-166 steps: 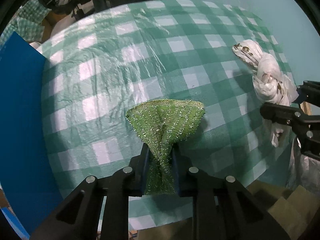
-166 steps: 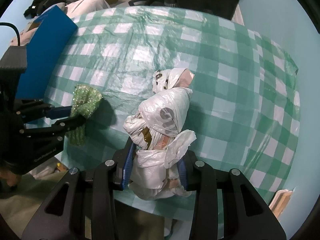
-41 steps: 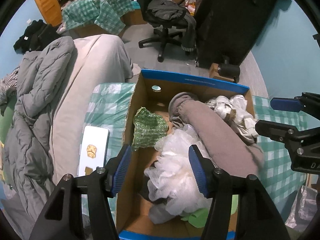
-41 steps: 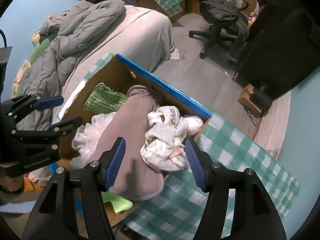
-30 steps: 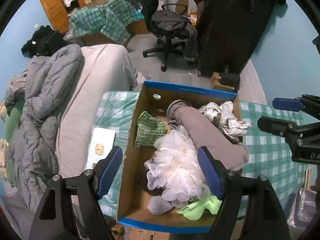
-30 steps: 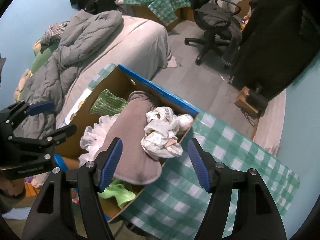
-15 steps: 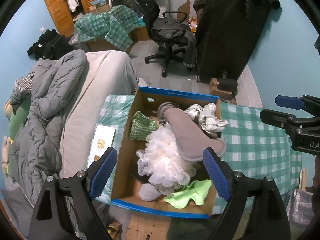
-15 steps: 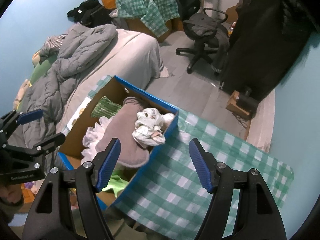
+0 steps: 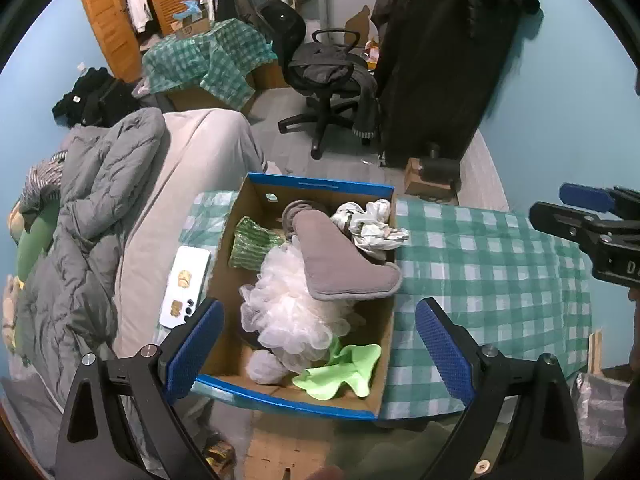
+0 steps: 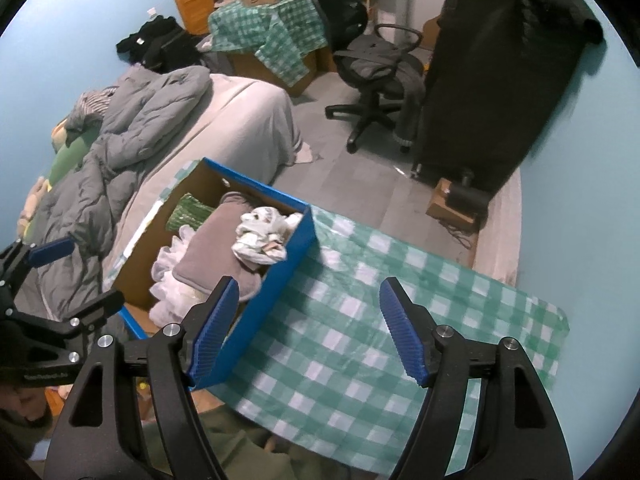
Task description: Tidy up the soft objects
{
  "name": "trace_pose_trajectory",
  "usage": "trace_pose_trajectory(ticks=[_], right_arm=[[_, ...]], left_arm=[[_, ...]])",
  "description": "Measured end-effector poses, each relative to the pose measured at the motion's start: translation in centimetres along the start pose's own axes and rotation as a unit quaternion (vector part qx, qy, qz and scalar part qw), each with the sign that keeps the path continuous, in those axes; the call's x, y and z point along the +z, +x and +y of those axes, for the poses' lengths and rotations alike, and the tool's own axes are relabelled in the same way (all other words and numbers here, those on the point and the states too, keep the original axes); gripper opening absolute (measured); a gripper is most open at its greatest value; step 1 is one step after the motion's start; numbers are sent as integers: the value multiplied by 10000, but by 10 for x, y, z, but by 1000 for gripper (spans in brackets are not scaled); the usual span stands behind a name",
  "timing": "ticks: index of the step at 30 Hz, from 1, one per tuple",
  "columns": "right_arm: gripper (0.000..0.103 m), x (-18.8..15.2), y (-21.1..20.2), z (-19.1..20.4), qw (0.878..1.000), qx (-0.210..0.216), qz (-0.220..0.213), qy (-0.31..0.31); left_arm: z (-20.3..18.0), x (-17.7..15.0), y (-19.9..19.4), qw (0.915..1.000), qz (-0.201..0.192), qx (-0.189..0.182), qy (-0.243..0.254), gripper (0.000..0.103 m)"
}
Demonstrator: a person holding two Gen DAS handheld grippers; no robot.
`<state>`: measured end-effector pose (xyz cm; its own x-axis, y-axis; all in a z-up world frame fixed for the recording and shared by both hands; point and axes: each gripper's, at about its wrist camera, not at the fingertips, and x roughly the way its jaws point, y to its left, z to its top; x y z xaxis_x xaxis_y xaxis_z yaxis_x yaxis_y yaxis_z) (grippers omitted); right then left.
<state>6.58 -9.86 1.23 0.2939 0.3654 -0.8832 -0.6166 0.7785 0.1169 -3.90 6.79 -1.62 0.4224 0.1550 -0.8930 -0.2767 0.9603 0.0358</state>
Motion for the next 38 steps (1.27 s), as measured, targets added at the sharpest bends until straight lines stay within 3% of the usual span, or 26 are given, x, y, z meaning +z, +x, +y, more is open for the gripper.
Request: trace_pose_trajectory(ticks=[12,38], right_arm=[[73,-19,-17,-19,9995,-51,-129,293],[73,-22,-20,-27,9988,-159,-160,436]], left_arm=[[-17,-5,-10,9998,-34,83,189,97],[-21,1,-9,9996,-22,29,271,97]])
